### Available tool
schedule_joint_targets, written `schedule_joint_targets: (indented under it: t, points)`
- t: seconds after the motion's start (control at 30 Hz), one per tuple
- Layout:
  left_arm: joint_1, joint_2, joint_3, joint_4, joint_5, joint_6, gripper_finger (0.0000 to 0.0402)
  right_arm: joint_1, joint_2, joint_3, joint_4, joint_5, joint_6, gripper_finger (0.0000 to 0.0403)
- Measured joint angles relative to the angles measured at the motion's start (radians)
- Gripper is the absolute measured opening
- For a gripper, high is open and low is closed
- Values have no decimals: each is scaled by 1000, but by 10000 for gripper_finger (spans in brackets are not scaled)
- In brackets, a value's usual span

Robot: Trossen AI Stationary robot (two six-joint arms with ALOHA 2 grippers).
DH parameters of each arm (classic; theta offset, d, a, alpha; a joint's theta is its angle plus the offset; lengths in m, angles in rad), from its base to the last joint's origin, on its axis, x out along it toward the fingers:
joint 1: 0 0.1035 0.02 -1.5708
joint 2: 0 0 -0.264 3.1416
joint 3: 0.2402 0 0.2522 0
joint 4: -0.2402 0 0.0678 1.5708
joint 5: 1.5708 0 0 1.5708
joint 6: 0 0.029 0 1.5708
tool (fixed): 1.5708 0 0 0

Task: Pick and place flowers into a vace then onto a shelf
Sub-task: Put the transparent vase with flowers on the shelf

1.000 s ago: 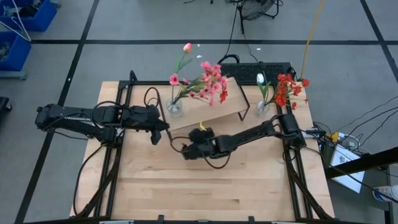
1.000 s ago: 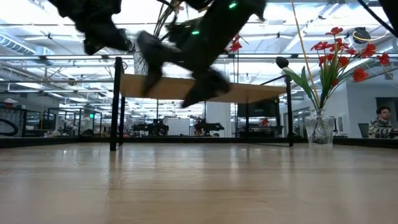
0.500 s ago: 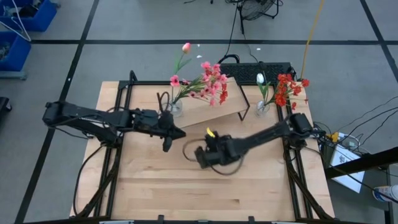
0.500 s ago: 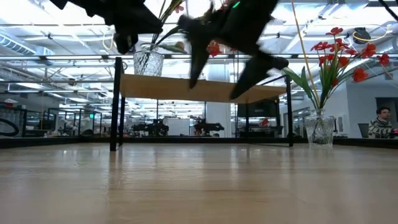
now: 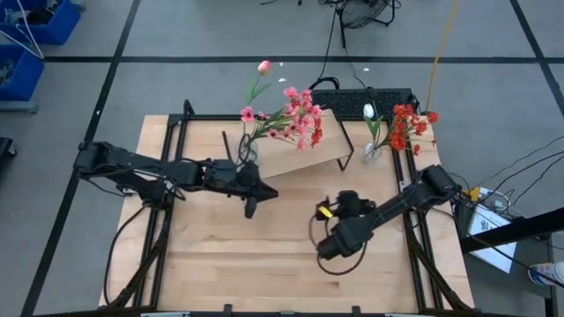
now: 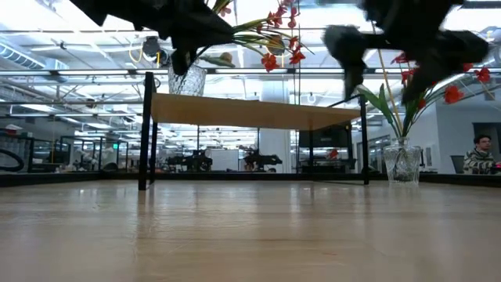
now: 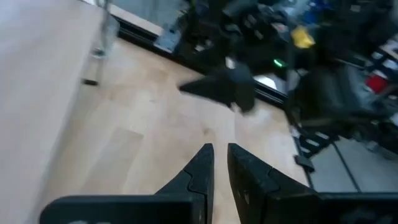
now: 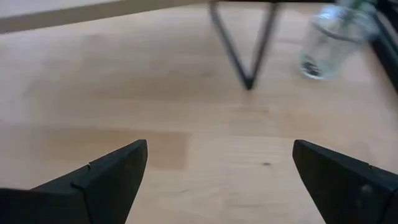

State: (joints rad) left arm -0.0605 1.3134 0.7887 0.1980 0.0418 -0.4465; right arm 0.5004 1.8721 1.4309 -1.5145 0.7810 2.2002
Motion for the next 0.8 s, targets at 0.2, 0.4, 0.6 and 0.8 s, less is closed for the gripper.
schedule_joint_targets:
  t: [0.2,0.4,0.6,0.8]
  points:
    - [4,74,0,33,46,-23,51,22,-97,-260,104,-75,145,393]
    - [26,91,0,30,48,-26,51,-2,-279,-478,168,8,152,393]
    - [69,90,0,37,45,-32,51,-38,-487,-727,335,173,175,393]
    - [121,90,0,27,39,-32,51,-113,-594,-900,543,293,122,393]
